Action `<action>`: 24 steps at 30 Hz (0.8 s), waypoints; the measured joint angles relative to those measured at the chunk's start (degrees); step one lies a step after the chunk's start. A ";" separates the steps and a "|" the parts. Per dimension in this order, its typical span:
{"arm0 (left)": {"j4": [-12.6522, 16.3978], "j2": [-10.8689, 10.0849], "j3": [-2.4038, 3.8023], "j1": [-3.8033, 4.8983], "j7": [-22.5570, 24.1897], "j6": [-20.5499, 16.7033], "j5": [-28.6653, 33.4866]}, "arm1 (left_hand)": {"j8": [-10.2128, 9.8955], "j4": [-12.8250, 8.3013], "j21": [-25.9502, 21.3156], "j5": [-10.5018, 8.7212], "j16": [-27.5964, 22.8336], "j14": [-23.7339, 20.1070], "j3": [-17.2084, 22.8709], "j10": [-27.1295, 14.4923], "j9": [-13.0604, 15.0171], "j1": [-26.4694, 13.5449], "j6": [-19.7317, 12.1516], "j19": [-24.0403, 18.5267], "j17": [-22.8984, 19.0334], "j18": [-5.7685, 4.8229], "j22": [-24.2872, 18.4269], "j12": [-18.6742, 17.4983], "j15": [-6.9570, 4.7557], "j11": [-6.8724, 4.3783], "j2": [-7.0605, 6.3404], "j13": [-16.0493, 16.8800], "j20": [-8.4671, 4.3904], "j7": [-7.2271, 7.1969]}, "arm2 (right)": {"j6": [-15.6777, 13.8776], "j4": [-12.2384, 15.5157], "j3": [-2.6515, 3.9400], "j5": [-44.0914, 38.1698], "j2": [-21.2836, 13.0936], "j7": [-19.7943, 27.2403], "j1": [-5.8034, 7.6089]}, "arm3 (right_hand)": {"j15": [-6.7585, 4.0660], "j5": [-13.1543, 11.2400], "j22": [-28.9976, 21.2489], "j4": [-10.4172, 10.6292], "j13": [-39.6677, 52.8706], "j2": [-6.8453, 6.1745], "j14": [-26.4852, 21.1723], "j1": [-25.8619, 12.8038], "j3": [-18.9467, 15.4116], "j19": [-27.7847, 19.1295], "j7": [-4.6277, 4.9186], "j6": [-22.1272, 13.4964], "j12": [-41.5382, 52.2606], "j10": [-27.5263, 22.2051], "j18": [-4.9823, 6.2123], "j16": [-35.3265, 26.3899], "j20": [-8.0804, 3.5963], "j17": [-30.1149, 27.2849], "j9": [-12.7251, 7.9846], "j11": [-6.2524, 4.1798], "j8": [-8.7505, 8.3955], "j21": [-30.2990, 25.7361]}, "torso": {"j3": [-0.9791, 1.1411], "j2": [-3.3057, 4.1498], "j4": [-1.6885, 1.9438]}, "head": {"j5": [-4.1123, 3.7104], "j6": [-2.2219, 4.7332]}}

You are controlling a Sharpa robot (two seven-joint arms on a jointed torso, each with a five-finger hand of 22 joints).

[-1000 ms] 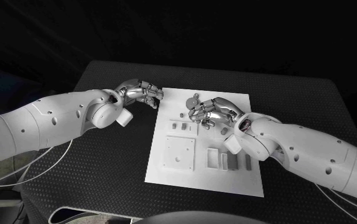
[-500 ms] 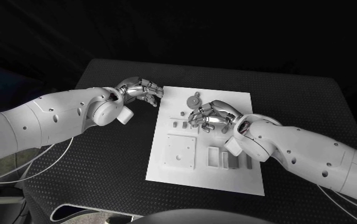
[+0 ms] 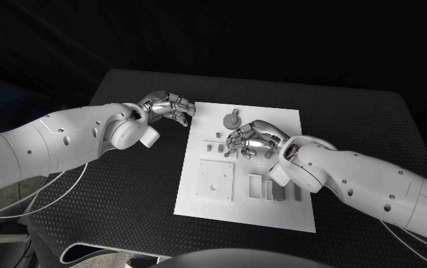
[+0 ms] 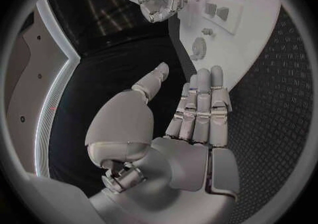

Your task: Assemble the parts on the task board

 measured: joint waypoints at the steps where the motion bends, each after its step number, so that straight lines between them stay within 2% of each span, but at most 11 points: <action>1: 0.01 0.00 0.00 0.00 0.00 0.00 -0.02 | 0.00 0.00 0.00 0.00 0.00 0.00 0.00 0.00 0.00 0.00 0.00 0.00 0.00 0.00 0.00 0.00 0.00 0.00 0.00 0.00 0.00 0.00 | 0.03 -0.02 -0.04 -0.07 0.04 -0.01 -0.02 | 0.00 0.00 0.00 0.00 -0.16 0.00 0.00 0.00 0.00 0.00 0.00 0.00 -0.22 0.00 0.00 0.00 0.00 0.00 0.00 0.00 -0.08 0.00 | -0.01 0.00 0.00 | -0.01 -0.04; 5: 0.01 -0.02 0.00 0.00 0.00 -0.03 -0.08 | 0.00 0.00 0.00 0.00 0.00 0.00 0.00 0.00 0.00 0.00 0.00 0.00 0.00 0.00 0.00 0.00 0.00 0.00 0.00 0.00 0.00 0.00 | 0.17 -0.11 -0.18 -0.27 0.14 -0.07 -0.13 | 0.40 0.00 0.00 0.00 -0.98 -0.22 0.00 0.22 0.00 0.00 -0.01 0.01 -1.19 0.21 0.01 0.00 0.00 -0.14 0.17 0.20 -0.10 0.00 | -0.02 -0.01 0.00 | -0.04 -0.16; 15: 0.03 -0.06 -0.01 0.00 0.00 -0.09 -0.22 | 0.00 0.00 0.00 0.00 0.00 0.00 0.00 0.01 0.00 0.00 0.00 0.00 -0.01 0.00 0.00 0.00 0.00 -0.01 0.00 -0.05 0.00 0.00 | 0.20 -0.16 -0.29 -1.56 0.10 -0.31 -0.16 | 0.40 0.00 0.00 0.00 -1.44 -0.22 0.00 0.22 0.00 0.00 -0.07 -0.02 -1.53 0.42 0.01 0.00 0.00 -0.20 0.34 0.41 -0.11 0.00 | -0.02 -0.02 0.03 | -0.09 -0.34; 21: 0.03 -0.06 -0.01 0.00 0.00 -0.13 -0.31 | 0.00 0.00 0.00 0.00 0.00 0.00 0.00 0.02 0.00 0.00 0.00 0.00 -0.01 0.00 0.00 0.00 0.00 -0.02 0.00 -0.05 0.00 0.00 | -0.33 0.48 -0.29 -5.16 -0.48 -0.45 -0.16 | 0.40 0.00 0.00 0.00 -1.68 -0.24 0.00 0.23 0.00 0.00 -0.12 -0.06 -1.76 0.43 0.01 0.00 0.00 -0.26 0.45 0.42 -0.11 0.00 | -0.04 -0.04 0.03 | -0.15 -0.37; 24: 0.00 -0.06 -0.01 0.00 0.00 -0.14 -0.37 | 0.00 0.00 0.00 0.00 0.00 0.00 0.00 0.02 0.00 0.00 -0.01 0.00 0.04 0.05 0.00 0.00 0.01 -0.02 0.00 -0.05 0.00 -0.01 | -0.77 1.41 -0.29 -8.24 -0.89 -0.56 -0.16 | 0.40 0.00 0.00 0.00 -1.94 -0.94 0.00 0.94 0.00 0.00 -0.13 -0.06 -2.05 0.82 0.02 0.00 0.00 -0.35 0.54 0.60 -0.11 0.00 | -0.04 -0.04 0.05 | -0.18 -0.36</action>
